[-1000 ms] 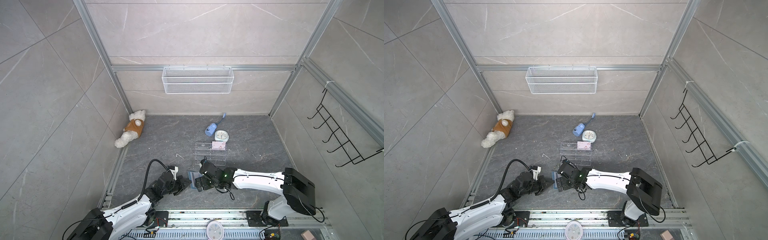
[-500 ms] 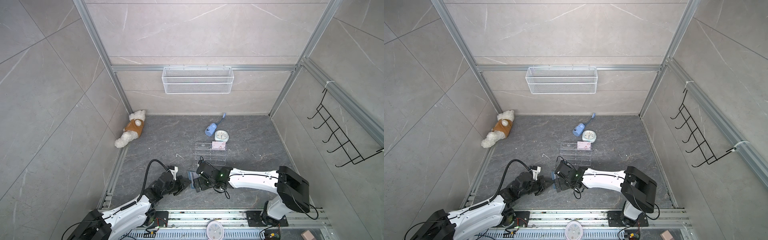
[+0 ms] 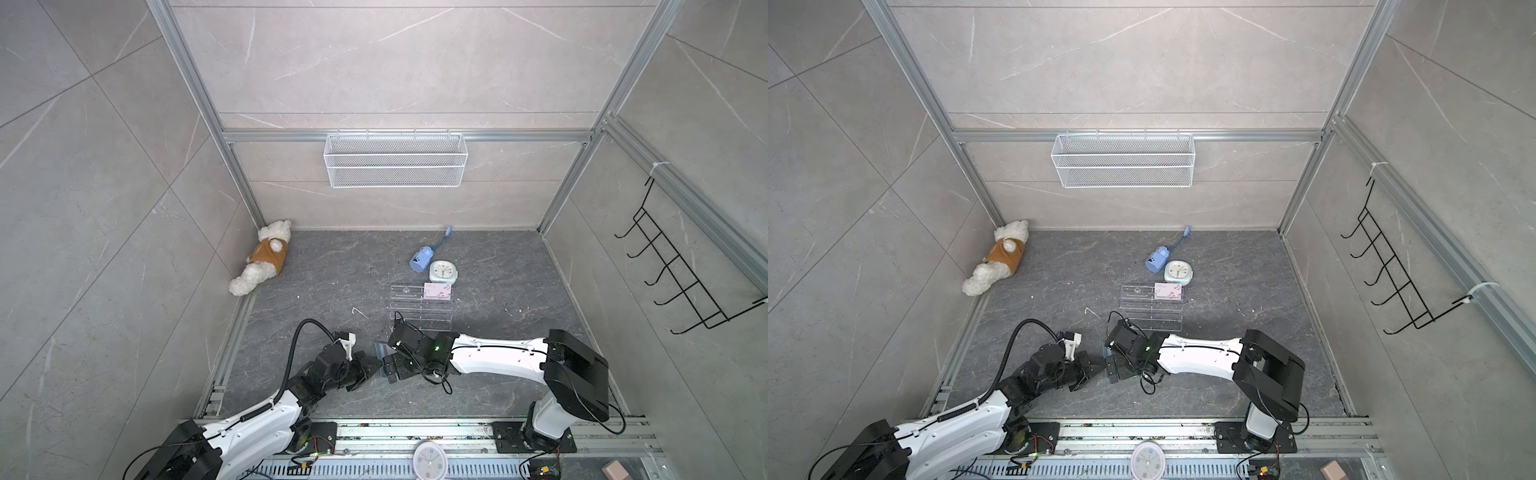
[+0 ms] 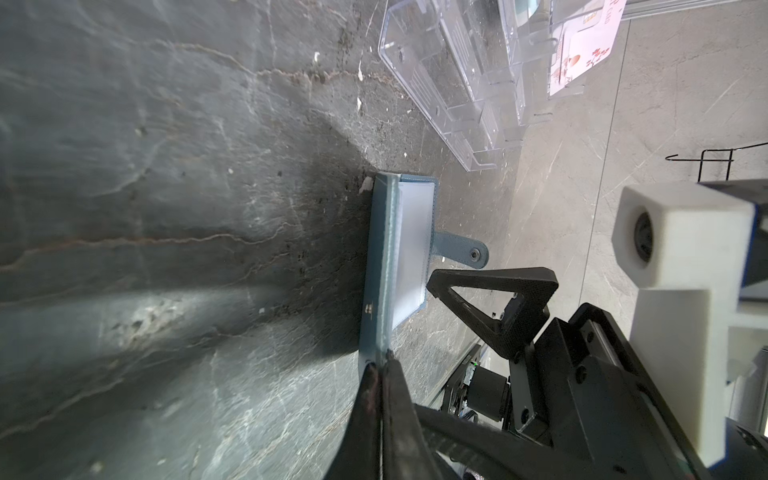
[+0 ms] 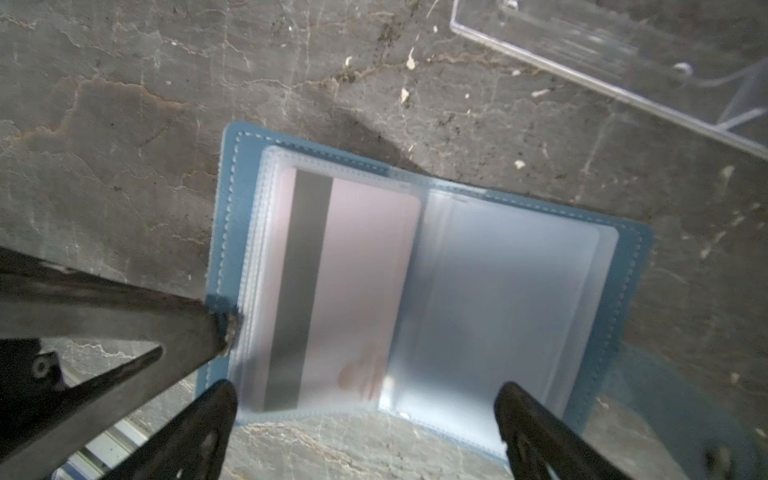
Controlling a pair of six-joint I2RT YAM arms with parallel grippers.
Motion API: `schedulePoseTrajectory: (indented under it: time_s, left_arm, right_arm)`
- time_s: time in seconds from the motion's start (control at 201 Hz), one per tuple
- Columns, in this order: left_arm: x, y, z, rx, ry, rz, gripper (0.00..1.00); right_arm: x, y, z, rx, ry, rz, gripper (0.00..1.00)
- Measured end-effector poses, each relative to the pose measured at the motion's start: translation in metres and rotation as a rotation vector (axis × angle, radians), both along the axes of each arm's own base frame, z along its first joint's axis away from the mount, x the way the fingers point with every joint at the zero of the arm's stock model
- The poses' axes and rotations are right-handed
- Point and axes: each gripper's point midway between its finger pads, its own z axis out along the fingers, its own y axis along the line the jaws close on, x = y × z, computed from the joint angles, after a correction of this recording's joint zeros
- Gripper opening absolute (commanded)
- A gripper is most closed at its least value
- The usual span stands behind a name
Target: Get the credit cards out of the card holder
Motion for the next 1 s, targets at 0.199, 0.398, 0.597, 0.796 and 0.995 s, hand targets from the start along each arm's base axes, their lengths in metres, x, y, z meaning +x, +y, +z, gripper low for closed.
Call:
schedulePoseTrajectory:
  time_s: [0.199,0.398,0.597,0.796,0.995]
  left_arm:
    - [-0.001,0.001,0.0,0.003,0.001,0.001,0.0]
    - [-0.001,0.002,-0.002,0.012,0.007,0.004,0.0]
    - [-0.001,0.002,-0.003,0.016,0.006,0.004,0.0]
    - [-0.002,0.002,-0.004,0.02,0.005,0.001,0.0]
    - [-0.002,0.002,-0.003,0.018,0.003,0.001,0.0]
  right_arm:
    - [0.001,0.001,-0.002,-0.008,0.004,-0.001,1.0]
    - [0.001,-0.001,-0.006,-0.028,0.006,-0.004,1.0]
    - [0.002,-0.005,-0.008,-0.05,-0.004,-0.014,1.0]
    - [0.004,-0.012,-0.009,-0.08,-0.021,-0.032,0.99]
    - [0.008,-0.022,-0.01,-0.123,-0.04,-0.063,0.99]
